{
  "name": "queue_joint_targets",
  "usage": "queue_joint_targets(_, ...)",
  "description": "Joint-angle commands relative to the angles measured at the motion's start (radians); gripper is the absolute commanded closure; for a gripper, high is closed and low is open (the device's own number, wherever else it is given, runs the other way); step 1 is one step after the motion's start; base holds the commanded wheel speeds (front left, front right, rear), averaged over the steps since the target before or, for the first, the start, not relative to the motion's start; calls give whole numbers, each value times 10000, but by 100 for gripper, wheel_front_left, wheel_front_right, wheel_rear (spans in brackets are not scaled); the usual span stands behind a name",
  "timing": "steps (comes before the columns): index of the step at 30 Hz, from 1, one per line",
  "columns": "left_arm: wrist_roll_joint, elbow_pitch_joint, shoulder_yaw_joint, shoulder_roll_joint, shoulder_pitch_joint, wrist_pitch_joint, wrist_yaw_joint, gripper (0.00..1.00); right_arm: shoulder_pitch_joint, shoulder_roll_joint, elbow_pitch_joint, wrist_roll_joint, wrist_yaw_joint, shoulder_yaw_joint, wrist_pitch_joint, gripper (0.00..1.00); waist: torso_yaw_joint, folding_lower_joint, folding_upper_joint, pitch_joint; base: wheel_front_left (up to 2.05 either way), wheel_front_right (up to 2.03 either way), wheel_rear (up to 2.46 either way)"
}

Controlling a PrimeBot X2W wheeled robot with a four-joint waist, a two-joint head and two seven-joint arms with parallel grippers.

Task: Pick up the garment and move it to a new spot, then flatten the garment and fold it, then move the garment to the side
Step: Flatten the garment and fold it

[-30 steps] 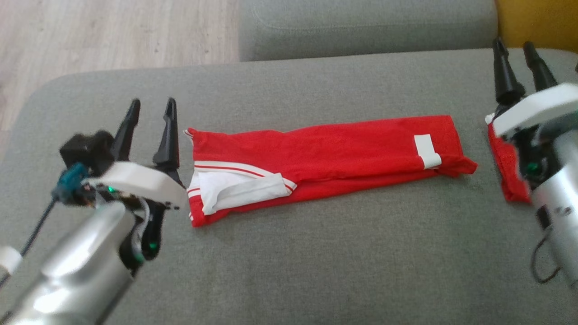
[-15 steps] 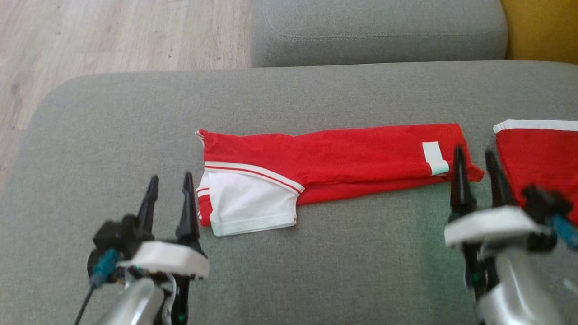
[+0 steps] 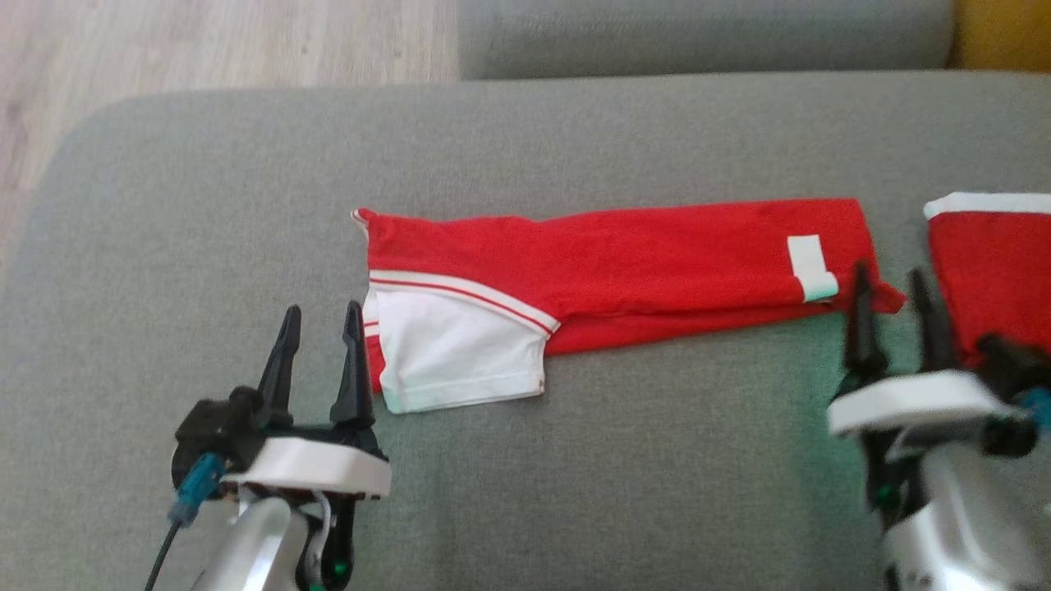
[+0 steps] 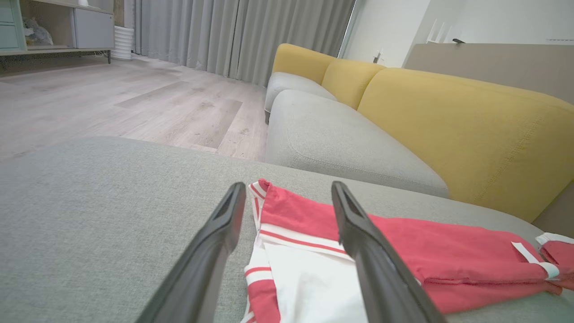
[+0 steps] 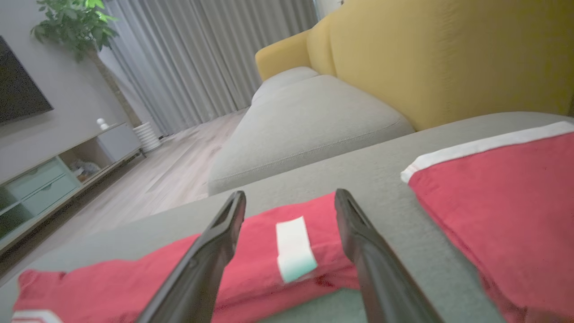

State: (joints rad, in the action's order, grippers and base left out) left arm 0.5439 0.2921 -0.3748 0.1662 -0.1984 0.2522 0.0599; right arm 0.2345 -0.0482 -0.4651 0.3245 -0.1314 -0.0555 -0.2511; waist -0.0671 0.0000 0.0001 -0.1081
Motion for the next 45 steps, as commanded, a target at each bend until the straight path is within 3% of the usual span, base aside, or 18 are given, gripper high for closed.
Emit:
queue_joint_targets(1,-178,-226,488,-13,-616,95,-105,0,854,-22,-6,-159,7,-241,-106,0,-123,0,-1,-399,0,0,0)
queue_joint_targets(8,-691,10,540,-392,-1055,95,-514,0,2446,-21,-2398,-712,7,-2125,262,0,-460,0,-1,-1070,0,0,0)
queue_joint_targets(21,-1126,244,949,-648,-1320,95,-885,0,3708,-21,-5718,-1222,7,-2490,438,0,-637,0,-1,-1412,0,0,0)
queue_joint_targets(22,-1147,262,990,-657,-1320,95,-903,0,3785,-21,-5901,-1199,7,-2422,411,31,-625,0,-1,-1395,0,0,0)
queue_joint_targets(23,-1168,284,1029,-665,-1317,95,-916,0,3847,-21,-6045,-1214,7,-2344,364,97,-609,0,-1,-1374,0,0,0)
queue_joint_targets(24,-1194,305,1067,-672,-1314,95,-923,0,3896,-21,-6136,-1270,7,-2283,304,100,-586,0,-1,-1344,0,0,0)
queue_joint_targets(28,-1292,326,1207,-692,-1238,95,-937,0,3995,-66,-5995,-1774,7,-2468,57,100,-414,0,-1,-1150,0,0,0)
queue_joint_targets(39,-1378,207,1361,-859,-905,95,-1033,0,3426,-919,-4280,-2965,7,-4146,-76,100,-53,0,-1,-565,0,0,0)
queue_joint_targets(45,-1421,199,1419,-927,-829,95,-1084,0,3345,-610,-3386,-3205,7,-4161,254,100,-36,0,-1,-291,0,0,0)
